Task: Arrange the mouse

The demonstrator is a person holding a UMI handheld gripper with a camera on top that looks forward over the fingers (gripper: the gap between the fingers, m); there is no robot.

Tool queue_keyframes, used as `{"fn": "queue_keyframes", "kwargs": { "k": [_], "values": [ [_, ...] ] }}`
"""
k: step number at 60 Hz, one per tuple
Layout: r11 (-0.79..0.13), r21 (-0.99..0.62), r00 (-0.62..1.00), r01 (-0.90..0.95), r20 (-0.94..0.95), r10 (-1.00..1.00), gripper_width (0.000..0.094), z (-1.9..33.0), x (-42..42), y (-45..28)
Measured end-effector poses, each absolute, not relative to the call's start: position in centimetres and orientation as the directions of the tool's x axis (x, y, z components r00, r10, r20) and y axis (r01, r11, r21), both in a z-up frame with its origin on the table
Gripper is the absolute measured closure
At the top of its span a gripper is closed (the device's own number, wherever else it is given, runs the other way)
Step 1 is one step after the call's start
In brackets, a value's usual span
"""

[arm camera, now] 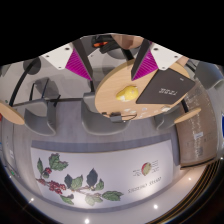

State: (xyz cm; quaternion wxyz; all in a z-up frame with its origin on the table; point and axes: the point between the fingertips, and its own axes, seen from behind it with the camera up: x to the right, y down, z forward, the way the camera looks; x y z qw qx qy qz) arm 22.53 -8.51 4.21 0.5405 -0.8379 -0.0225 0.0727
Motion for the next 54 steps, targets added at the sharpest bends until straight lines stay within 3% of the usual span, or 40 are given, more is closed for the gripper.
{"fn": "queue_keyframes", "kwargs": {
  "k": [9,39,42,44,54],
  "values": [
    [-0.446,-0.895,0.976,-0.03,-0.122,0.178,0.0097,2.9,19.1,-7.6],
    [-0.517,-0.855,0.972,0.027,-0.098,0.212,0.0107,-0.5,11.4,6.0],
    [-0.525,-0.851,0.978,0.023,-0.089,0.186,0.0192,-0.7,11.6,7.1],
    [-0.532,-0.846,0.984,0.036,-0.064,0.169,0.0344,-0.8,12.4,7.4],
    [-0.535,-0.844,0.987,0.044,-0.047,0.156,0.0516,-1.0,12.1,6.9]
  ]
}}
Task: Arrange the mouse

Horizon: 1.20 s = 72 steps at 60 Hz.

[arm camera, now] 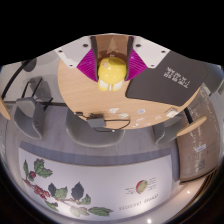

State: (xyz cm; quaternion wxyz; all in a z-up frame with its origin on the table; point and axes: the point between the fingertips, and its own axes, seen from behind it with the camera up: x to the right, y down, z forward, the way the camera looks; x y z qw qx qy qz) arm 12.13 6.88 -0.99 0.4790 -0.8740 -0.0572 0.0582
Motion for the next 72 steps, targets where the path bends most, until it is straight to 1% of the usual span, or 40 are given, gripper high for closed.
{"fn": "queue_keyframes", "kwargs": {
  "k": [3,6,10,12,17,21,25,27,28,29,33,36,41,42,43,50,51,52,54,55,56,57,61,64,72],
  "values": [
    [-0.549,-0.835,0.989,0.012,-0.07,0.128,0.0537,-0.8,12.6,6.2],
    [-0.53,-0.848,0.992,0.004,-0.065,0.111,0.054,0.2,13.2,5.4],
    [-0.49,-0.871,0.996,0.027,-0.021,0.09,0.0542,3.0,13.0,4.1],
    [-0.464,-0.885,0.995,0.049,0.002,0.1,0.0541,5.0,11.7,3.4],
    [-0.368,-0.929,0.995,0.036,-0.002,0.101,0.054,10.5,7.1,1.8],
    [-0.318,-0.947,0.996,0.033,0.003,0.093,0.0541,12.4,3.0,1.0],
    [-0.344,-0.939,0.994,0.019,-0.02,0.11,0.0542,10.6,-1.5,1.2],
    [-0.38,-0.925,0.992,-0.005,-0.052,0.115,0.0542,8.9,-3.4,1.3],
    [-0.395,-0.918,0.991,-0.015,-0.067,0.116,0.0542,7.4,-4.4,0.9],
    [-0.42,-0.907,0.99,-0.025,-0.081,0.117,0.0542,7.0,-4.8,1.5],
    [-0.497,-0.866,0.99,-0.052,-0.112,0.091,0.0543,3.1,-6.3,1.7],
    [-0.517,-0.854,0.99,-0.049,-0.109,0.085,0.0541,1.2,-7.0,1.9],
    [-0.56,-0.827,0.994,-0.044,-0.092,0.057,0.0537,-1.0,-7.1,2.1],
    [-0.569,-0.821,0.994,-0.031,-0.083,0.067,0.0536,-1.1,-7.2,1.6],
    [-0.548,-0.836,0.994,-0.031,-0.083,0.07,0.0527,-0.6,-7.4,2.0],
    [-0.579,-0.814,0.987,0.04,-0.057,0.149,0.038,-1.0,-7.6,1.9],
    [-0.583,-0.811,0.985,0.058,-0.049,0.167,0.0328,-1.1,-7.6,1.7],
    [-0.587,-0.806,0.983,0.075,-0.039,0.179,0.0252,-1.1,-7.5,1.5],
    [-0.589,-0.801,0.981,0.103,-0.018,0.196,0.0076,-0.8,-7.1,1.0],
    [-0.588,-0.8,0.979,0.116,-0.006,0.202,0.0073,-0.6,-6.8,0.9],
    [-0.586,-0.8,0.978,0.129,0.005,0.208,0.0098,-0.5,-6.4,0.6],
    [-0.584,-0.8,0.977,0.139,0.013,0.214,0.0101,-0.3,-6.1,0.3],
    [-0.567,-0.808,0.966,0.16,0.01,0.259,0.0068,1.1,-5.3,-1.6],
    [-0.557,-0.817,0.959,0.152,-0.014,0.283,0.0081,2.0,-4.5,-3.2],
    [-0.539,-0.834,0.957,0.117,-0.05,0.285,0.0073,3.8,-0.5,-6.5]
  ]
}}
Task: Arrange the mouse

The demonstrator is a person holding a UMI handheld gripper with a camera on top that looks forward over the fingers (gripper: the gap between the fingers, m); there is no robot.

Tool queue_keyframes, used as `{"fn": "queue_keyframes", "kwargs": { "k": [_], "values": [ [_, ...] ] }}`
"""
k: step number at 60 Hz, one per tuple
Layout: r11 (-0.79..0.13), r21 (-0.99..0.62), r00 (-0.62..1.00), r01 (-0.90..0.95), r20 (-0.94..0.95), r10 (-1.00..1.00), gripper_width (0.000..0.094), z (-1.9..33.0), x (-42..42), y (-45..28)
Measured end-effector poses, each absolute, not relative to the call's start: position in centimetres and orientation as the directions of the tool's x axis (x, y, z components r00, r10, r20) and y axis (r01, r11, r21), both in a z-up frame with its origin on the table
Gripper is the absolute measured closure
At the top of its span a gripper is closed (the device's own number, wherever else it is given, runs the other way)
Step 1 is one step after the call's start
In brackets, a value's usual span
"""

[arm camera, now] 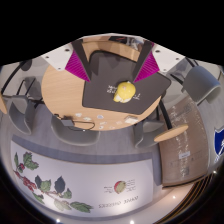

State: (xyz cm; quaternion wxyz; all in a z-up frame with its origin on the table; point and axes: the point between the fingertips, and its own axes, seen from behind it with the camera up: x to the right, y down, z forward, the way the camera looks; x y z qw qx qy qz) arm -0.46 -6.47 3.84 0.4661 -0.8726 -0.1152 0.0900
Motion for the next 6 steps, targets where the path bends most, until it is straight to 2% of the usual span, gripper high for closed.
{"fn": "queue_keyframes", "kwargs": {
  "k": [6],
  "values": [
    [-0.518,-0.852,0.963,0.078,-0.07,0.26,0.0072,4.9,3.0,-7.8]
  ]
}}
